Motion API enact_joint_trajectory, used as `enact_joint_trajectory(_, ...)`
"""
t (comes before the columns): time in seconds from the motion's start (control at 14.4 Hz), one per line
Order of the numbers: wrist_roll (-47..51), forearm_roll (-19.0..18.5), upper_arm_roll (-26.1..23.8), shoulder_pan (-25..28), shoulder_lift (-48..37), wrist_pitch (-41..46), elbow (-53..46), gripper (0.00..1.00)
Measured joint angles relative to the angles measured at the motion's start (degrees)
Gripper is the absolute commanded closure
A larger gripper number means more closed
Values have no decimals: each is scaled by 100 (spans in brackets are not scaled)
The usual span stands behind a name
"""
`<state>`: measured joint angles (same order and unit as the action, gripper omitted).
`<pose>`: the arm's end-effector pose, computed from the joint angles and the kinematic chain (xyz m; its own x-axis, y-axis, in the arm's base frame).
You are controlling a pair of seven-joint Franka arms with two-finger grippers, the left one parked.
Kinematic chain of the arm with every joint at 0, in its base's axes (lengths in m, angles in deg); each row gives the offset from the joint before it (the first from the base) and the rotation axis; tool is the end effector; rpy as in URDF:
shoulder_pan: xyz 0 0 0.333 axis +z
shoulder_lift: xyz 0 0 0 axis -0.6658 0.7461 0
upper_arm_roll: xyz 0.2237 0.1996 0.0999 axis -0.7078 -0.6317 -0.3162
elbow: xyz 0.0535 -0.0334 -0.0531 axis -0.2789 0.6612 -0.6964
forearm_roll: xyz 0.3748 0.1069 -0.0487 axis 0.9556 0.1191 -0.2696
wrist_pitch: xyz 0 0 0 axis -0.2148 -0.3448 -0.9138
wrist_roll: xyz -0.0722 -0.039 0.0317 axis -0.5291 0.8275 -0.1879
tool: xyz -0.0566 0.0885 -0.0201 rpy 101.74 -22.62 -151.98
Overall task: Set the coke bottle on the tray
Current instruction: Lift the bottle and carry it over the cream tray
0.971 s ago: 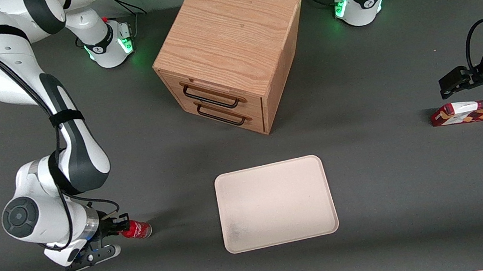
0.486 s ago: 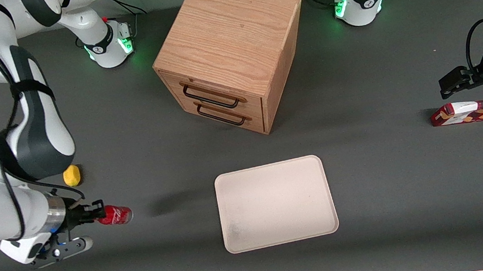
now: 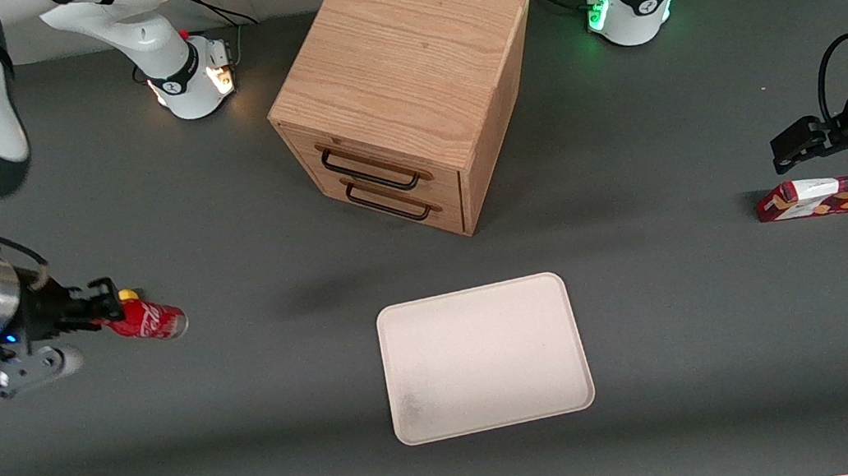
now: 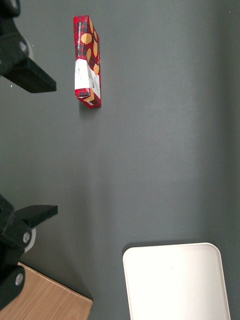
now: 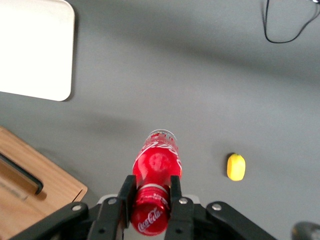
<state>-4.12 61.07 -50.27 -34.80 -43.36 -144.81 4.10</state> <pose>0.6578 0.1024 0.6034 0.9745 0.2085 -0.0833 0.2083 -0.9780 -0.0114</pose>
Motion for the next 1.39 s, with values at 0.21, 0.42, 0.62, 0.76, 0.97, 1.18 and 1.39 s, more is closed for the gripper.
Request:
enact_joint_trajectory(0.21,0,6,-29,44,-211,140,232,100)
enact_joint_trajectory(0.42,117,21,-42,357,-207,-59,572,100)
enact_joint_trajectory(0.62,623,31,-50,947,-144,-508,852,100)
enact_joint_trajectory(0.76,1019,32,-60,1276,24,-893,899,100)
enact_joint_trajectory(0.97,1395,32,-213,1492,406,-1678,898,100)
enact_joint_trajectory(1.18,1504,32,-399,1540,908,-2166,737,100)
enact_joint_trajectory(1.39,1504,32,-421,1626,1368,-2705,603,100)
